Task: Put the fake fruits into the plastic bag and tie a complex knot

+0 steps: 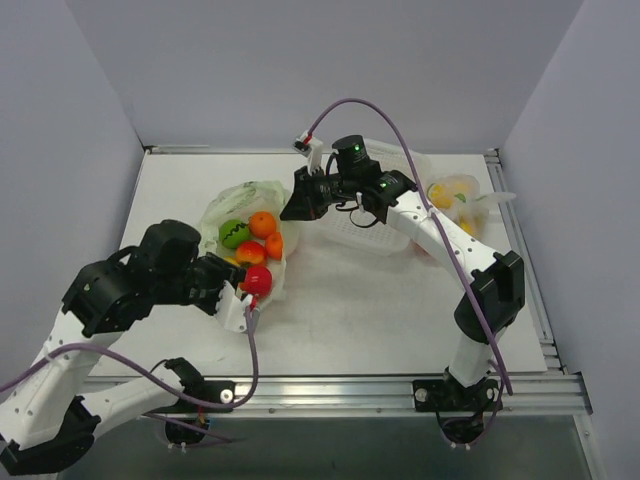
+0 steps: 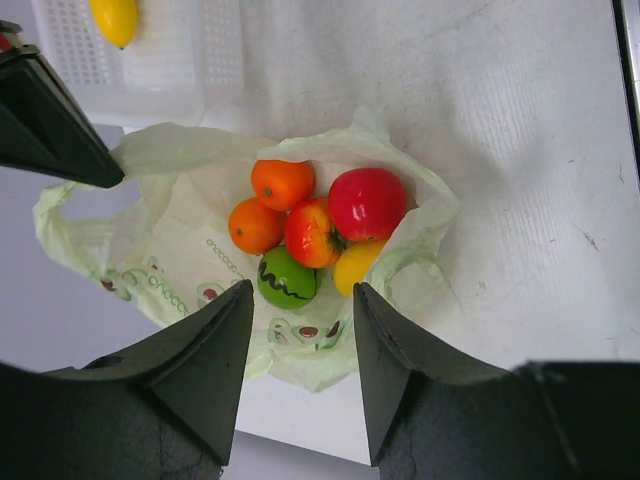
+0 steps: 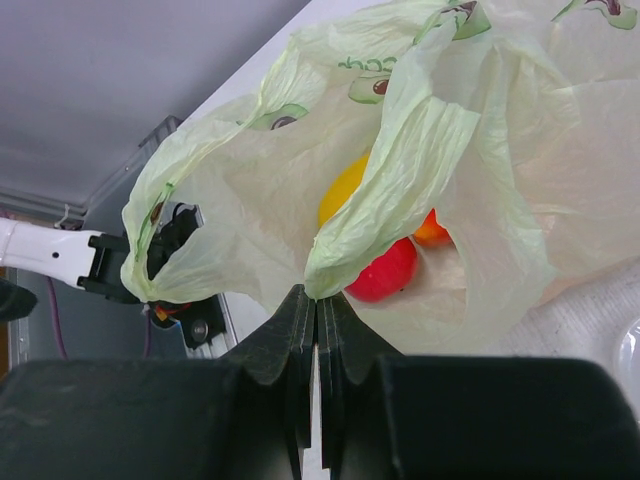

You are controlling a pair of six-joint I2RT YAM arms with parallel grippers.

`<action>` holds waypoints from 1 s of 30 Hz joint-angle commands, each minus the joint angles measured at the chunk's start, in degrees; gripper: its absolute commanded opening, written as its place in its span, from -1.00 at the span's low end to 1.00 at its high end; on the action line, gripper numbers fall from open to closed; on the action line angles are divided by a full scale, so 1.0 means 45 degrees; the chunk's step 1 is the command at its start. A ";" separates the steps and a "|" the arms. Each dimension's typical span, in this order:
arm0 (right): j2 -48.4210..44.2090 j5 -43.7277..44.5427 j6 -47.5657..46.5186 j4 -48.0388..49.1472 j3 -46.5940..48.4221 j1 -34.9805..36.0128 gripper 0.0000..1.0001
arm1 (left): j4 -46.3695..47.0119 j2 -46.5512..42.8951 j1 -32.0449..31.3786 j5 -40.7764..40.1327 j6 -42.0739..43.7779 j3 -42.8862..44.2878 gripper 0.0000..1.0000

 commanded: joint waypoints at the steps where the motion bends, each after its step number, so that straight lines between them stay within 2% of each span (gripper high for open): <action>1: -0.0391 -0.0103 -0.0179 0.0190 0.0056 -0.0022 -1.00 | -0.3022 -0.0732 -0.0100 -0.0150 0.0121 -0.0198 0.08; 5: -0.0313 -0.0064 -0.0296 0.0112 0.0076 -0.0041 -1.00 | -0.3022 -0.1181 -0.0139 -0.0404 0.0275 -0.0568 0.08; 10: -0.0254 -0.0026 -0.0374 -0.0024 0.0057 -0.0061 -1.00 | -0.3022 -0.1358 -0.0373 -0.1670 0.0822 -0.1914 0.10; 19: -0.0137 -0.0064 -0.0374 -0.0103 0.0174 -0.0081 -1.00 | -0.2983 0.0028 -0.0451 -0.2300 0.1330 -0.2151 0.15; 24: -0.0215 -0.0220 -0.0335 -0.0103 0.0174 -0.0100 -1.00 | -0.2867 0.0341 -0.0432 -0.2670 0.1604 -0.2814 0.08; 25: -0.0273 -0.0240 -0.0296 -0.0103 0.0155 -0.0100 -1.00 | -0.2789 0.0302 -0.0451 -0.2593 0.1605 -0.2931 -0.09; 28: -0.0468 -0.0434 -0.0140 -0.0122 0.0174 -0.0100 -1.00 | -0.2652 0.0165 -0.0432 -0.1541 0.1314 -0.2601 -0.44; 29: -0.0546 -0.0571 -0.0062 -0.0122 0.0232 -0.0100 -1.00 | -0.2593 0.0146 -0.0451 -0.1132 0.0751 -0.2117 -0.73; 30: -0.0644 -0.0746 0.0093 -0.0122 0.0290 -0.0100 -1.00 | -0.2148 0.0088 -0.0413 -0.0567 0.0242 -0.1899 -0.85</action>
